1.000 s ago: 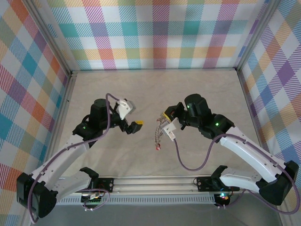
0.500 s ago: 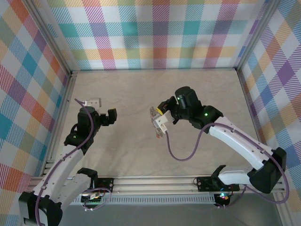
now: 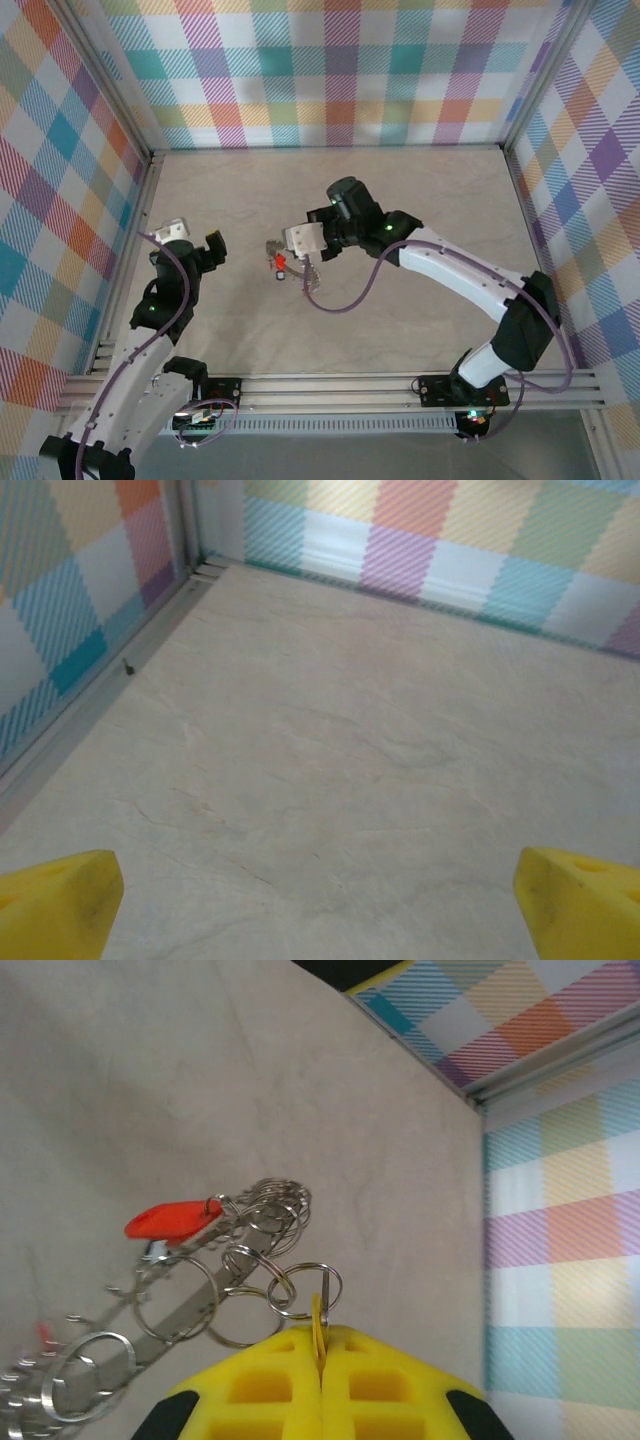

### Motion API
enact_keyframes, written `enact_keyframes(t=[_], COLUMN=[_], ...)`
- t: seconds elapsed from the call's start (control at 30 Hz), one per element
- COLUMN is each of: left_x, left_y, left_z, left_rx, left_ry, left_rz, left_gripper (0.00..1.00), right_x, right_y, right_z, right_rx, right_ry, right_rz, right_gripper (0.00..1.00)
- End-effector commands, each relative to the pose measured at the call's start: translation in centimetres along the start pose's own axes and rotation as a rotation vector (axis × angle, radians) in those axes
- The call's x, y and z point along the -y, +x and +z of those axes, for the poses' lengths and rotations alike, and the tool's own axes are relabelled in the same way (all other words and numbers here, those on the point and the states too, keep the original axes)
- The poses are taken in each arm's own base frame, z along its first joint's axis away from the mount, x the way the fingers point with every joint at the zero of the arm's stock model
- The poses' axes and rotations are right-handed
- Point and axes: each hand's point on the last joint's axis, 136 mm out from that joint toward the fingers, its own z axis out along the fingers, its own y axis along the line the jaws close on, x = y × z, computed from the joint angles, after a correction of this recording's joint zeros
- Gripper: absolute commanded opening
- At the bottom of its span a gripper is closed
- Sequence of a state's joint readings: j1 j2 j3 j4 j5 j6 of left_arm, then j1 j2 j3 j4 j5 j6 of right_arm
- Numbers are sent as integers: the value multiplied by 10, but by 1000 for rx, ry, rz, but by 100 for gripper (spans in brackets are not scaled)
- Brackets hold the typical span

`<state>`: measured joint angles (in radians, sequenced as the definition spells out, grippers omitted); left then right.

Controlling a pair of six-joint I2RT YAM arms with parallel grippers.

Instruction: Put the keys on the keyring

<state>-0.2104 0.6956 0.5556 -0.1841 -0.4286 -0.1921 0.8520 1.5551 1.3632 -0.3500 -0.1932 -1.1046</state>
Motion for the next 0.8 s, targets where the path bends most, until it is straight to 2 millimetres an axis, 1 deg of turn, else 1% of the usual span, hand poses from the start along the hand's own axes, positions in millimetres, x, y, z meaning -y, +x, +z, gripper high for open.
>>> enact_keyframes(t=[0.0, 0.07, 0.13, 0.23, 0.3, 0.47, 0.53, 0.77], left_x=[-18, -19, -19, -16, -15, -10, -8, -2], left_y=[-3, -1, 0, 2, 3, 3, 3, 9], left_z=[-6, -6, -5, -3, -1, 1, 3, 6], left_rx=[43, 47, 40, 19, 19, 13, 7, -19], left_ry=[-69, -70, -72, -65, -62, -38, -33, -8], left_rz=[-54, -59, -59, -51, -52, -50, -45, -30], left_gripper=[100, 100, 100, 100, 100, 100, 100, 100], right_x=[21, 20, 18, 16, 17, 24, 28, 36], right_y=[-35, -33, -25, -5, 8, 37, 52, 116], right_z=[1, 10, 19, 32, 38, 45, 45, 50], right_rx=[130, 124, 99, 37, 6, -46, -69, -150], right_ry=[35, 23, 21, 22, 16, 16, 22, 32], right_rz=[125, 147, 158, 164, 184, 213, 232, 332], right_gripper=[0, 0, 0, 0, 0, 0, 0, 0])
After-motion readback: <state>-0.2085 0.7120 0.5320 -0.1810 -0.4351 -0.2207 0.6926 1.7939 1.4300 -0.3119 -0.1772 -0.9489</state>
